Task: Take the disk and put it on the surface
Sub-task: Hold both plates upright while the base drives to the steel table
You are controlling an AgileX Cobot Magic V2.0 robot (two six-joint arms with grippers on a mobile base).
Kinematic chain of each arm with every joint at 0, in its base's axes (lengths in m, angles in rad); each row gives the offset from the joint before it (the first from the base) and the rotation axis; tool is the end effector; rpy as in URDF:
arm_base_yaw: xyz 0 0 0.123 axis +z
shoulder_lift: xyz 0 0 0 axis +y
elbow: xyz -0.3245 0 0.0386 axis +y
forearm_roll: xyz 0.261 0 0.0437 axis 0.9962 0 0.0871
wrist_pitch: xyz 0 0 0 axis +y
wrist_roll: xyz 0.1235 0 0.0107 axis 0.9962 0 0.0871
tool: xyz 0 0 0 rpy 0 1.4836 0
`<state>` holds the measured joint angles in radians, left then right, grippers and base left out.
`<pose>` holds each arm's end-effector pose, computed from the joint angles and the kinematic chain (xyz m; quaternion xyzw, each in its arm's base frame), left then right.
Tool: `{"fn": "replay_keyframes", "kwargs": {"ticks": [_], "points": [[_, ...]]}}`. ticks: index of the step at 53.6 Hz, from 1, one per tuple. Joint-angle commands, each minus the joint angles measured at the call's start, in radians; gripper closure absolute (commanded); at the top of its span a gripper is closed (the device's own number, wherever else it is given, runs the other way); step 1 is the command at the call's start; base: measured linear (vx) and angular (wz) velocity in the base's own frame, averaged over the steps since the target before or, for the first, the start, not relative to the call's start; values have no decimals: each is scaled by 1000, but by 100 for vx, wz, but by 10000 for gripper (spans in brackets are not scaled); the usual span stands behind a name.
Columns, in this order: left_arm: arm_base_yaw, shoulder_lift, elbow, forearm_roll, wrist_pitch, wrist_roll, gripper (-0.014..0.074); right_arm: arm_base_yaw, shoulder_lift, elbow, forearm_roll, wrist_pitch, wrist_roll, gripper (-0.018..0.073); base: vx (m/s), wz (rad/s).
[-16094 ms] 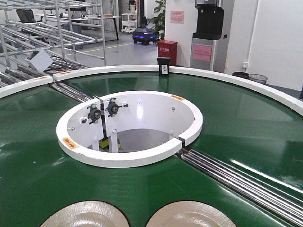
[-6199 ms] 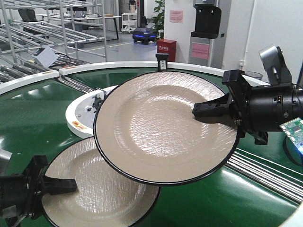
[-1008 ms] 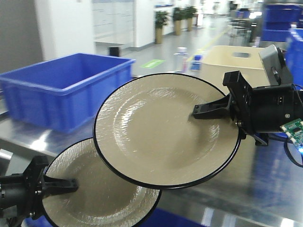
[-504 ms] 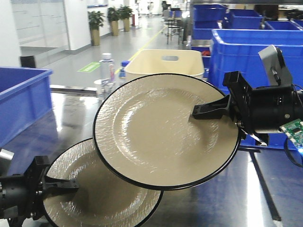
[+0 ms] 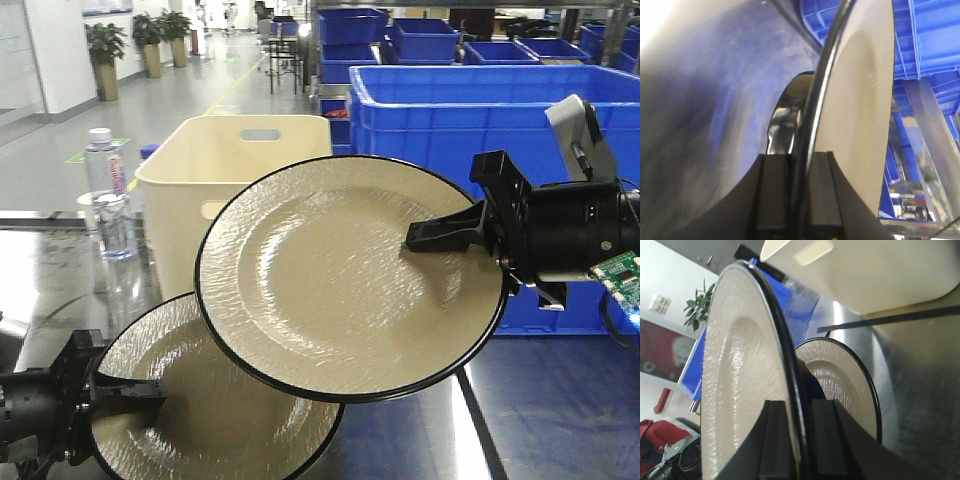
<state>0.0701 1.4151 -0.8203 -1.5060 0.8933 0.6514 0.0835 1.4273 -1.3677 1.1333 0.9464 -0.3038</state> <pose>0.2993 -0.0757 0.2963 -0.1575 0.8060 -0.5089 0.2581 0.3197 0.1182 0.4371 0.0010 0.8147 0.4803 0.3250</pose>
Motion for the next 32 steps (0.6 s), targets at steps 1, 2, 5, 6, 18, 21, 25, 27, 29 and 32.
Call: {"fn": "replay_keyframes", "kwargs": {"ticks": [1,2,5,6,18,21,25,27,29,32], "points": [[-1,-37,-29,-118,62,-11,596,-4,-37,-39,121,-37,6,567,17,-26],[-1,-37,-29,-118,62,-11,596,-4,-37,-39,121,-37,6,567,16,-26],[-1,-37,-29,-118,62,-11,596,-4,-37,-39,121,-37,6,567,15,-23],[-1,-37,-29,-118,62,-11,596,-4,-37,-39,121,-37,6,567,14,-21],[-1,-36,-29,-118,62,-11,596,-4,-37,-39,121,-37,6,567,10,-14],[-1,-36,-29,-118,62,-11,596,-4,-37,-39,121,-37,6,567,6,-6],[-1,-36,-29,-118,62,-11,596,-4,-37,-39,121,-37,6,567,3,-3],[-1,-36,-29,-118,62,-11,596,-4,-37,-39,121,-37,6,567,2,-2],[-1,-36,-29,-118,62,-11,596,-4,-37,-39,121,-37,6,567,1,-2],[-1,-36,-29,-118,62,-11,596,-4,-37,-39,121,-37,6,567,0,0]]}}
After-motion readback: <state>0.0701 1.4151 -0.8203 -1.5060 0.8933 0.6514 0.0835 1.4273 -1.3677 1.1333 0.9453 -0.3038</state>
